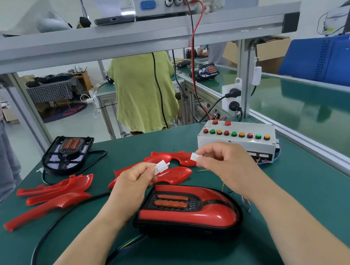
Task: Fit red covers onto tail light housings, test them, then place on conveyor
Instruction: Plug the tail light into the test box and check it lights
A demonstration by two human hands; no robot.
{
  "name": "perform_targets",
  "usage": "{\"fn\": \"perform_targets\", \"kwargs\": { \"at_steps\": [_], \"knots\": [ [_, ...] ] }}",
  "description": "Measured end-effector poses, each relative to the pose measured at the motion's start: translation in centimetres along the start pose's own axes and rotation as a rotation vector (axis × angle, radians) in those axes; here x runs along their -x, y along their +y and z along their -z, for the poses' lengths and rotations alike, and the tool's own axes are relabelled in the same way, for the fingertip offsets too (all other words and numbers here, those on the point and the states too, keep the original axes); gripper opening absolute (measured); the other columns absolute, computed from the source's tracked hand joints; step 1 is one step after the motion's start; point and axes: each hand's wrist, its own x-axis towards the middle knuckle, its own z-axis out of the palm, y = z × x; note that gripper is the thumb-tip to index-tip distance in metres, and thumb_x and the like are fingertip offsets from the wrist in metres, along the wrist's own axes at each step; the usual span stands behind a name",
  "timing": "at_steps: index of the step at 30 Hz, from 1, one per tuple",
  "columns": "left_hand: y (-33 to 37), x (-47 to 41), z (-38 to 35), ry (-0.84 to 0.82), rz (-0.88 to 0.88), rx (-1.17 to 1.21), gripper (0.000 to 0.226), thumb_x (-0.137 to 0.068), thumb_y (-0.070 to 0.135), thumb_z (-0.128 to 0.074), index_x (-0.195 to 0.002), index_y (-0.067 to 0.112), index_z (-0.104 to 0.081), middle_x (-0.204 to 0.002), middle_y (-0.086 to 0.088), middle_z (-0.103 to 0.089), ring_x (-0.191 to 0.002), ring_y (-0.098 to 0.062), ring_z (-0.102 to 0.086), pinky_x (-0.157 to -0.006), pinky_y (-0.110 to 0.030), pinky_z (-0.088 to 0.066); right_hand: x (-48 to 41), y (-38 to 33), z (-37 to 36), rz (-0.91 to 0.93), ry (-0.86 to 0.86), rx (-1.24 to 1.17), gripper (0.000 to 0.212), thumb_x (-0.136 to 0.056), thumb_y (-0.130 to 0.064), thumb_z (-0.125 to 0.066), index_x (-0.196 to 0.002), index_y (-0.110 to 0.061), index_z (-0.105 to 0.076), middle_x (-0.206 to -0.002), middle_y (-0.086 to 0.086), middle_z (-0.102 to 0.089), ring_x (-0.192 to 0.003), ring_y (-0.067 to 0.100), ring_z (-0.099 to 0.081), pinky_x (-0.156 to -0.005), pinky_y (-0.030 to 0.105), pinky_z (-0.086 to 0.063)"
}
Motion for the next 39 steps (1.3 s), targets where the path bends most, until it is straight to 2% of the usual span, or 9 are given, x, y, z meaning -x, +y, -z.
{"fn": "perform_targets", "kwargs": {
  "at_steps": [6,11,13,16,19,22,25,32,39],
  "knots": [
    [0.2,0.1,-0.6,-0.016,-0.006,-0.028,0.025,-0.101,0.018,-0.053,-0.087,0.020,-0.073,-0.080,0.008,-0.069,-0.067,0.001,-0.053,-0.067,-0.010,-0.042,0.0,0.3,-0.5,0.056,-0.038,0.060,0.018,-0.084,-0.019,-0.074,-0.084,-0.037,-0.072,-0.082,-0.013,-0.070,-0.075,0.002,-0.062,-0.075,0.015,-0.047],
    [0.7,0.4,-1.1,-0.045,-0.117,-0.006,0.029,-0.100,0.016,-0.053,-0.105,0.040,-0.068,-0.070,0.009,-0.065,-0.064,0.001,-0.050,-0.067,-0.011,-0.041,0.1,0.3,-0.7,0.070,-0.080,0.143,0.019,-0.087,-0.015,-0.072,-0.094,-0.032,-0.072,-0.091,-0.008,-0.071,-0.091,0.008,-0.064,-0.089,0.024,-0.048],
    [0.8,0.4,-1.1,-0.044,-0.136,0.023,0.028,-0.097,0.014,-0.059,-0.108,0.039,-0.067,-0.070,0.005,-0.063,-0.066,-0.002,-0.052,-0.068,-0.013,-0.042,0.1,0.3,-0.7,0.065,-0.092,0.169,0.020,-0.088,-0.013,-0.071,-0.096,-0.031,-0.072,-0.096,-0.006,-0.071,-0.094,0.008,-0.064,-0.092,0.024,-0.047],
    [0.8,0.5,-1.2,-0.060,-0.125,0.108,0.029,-0.088,0.004,-0.070,-0.106,0.026,-0.069,-0.089,-0.004,-0.073,-0.081,-0.008,-0.063,-0.081,-0.023,-0.047,0.1,0.3,-0.8,0.053,-0.085,0.181,0.020,-0.089,-0.012,-0.071,-0.101,-0.028,-0.072,-0.099,-0.006,-0.071,-0.097,0.008,-0.064,-0.094,0.024,-0.047],
    [0.8,0.5,-1.2,-0.022,-0.181,0.077,0.029,-0.087,0.006,-0.070,-0.104,0.029,-0.072,-0.097,0.014,-0.074,-0.092,0.001,-0.065,-0.090,-0.018,-0.044,0.2,0.4,-1.1,0.047,-0.103,0.179,0.019,-0.089,-0.013,-0.070,-0.105,-0.024,-0.073,-0.101,-0.005,-0.072,-0.098,0.007,-0.064,-0.096,0.025,-0.048],
    [0.9,0.5,-1.0,-0.051,-0.292,-0.048,0.023,-0.086,0.031,-0.065,-0.099,0.049,-0.071,-0.085,0.023,-0.066,-0.083,0.006,-0.059,-0.079,-0.006,-0.038,0.4,0.3,-1.5,0.071,-0.133,0.161,0.020,-0.089,-0.013,-0.071,-0.102,-0.028,-0.073,-0.099,-0.009,-0.073,-0.097,0.003,-0.065,-0.096,0.025,-0.049],
    [0.8,0.5,-0.8,-0.100,-0.288,-0.115,0.022,-0.082,0.044,-0.060,-0.096,0.059,-0.069,-0.084,0.005,-0.060,-0.080,-0.007,-0.058,-0.077,-0.020,-0.043,0.5,0.1,-1.8,0.100,-0.139,0.140,0.022,-0.088,-0.011,-0.071,-0.100,-0.030,-0.072,-0.097,-0.010,-0.073,-0.095,0.001,-0.066,-0.094,0.022,-0.049],
    [0.9,0.5,-0.6,-0.146,-0.285,-0.232,0.024,-0.082,0.056,-0.052,-0.099,0.049,-0.068,-0.089,0.003,-0.060,-0.090,-0.013,-0.059,-0.083,-0.023,-0.043,0.6,-0.1,-1.9,0.137,-0.115,0.122,0.024,-0.089,-0.014,-0.070,-0.092,-0.038,-0.070,-0.090,-0.011,-0.072,-0.089,0.002,-0.065,-0.087,0.018,-0.049],
    [1.3,0.6,-0.5,-0.148,-0.292,-0.279,0.030,-0.086,0.049,-0.054,-0.101,0.034,-0.075,-0.088,-0.001,-0.058,-0.086,-0.013,-0.058,-0.079,-0.021,-0.043,0.7,-0.1,-1.8,0.113,-0.150,0.161,0.018,-0.089,-0.014,-0.070,-0.099,-0.029,-0.073,-0.093,-0.010,-0.072,-0.092,0.003,-0.065,-0.090,0.022,-0.049]
  ]
}}
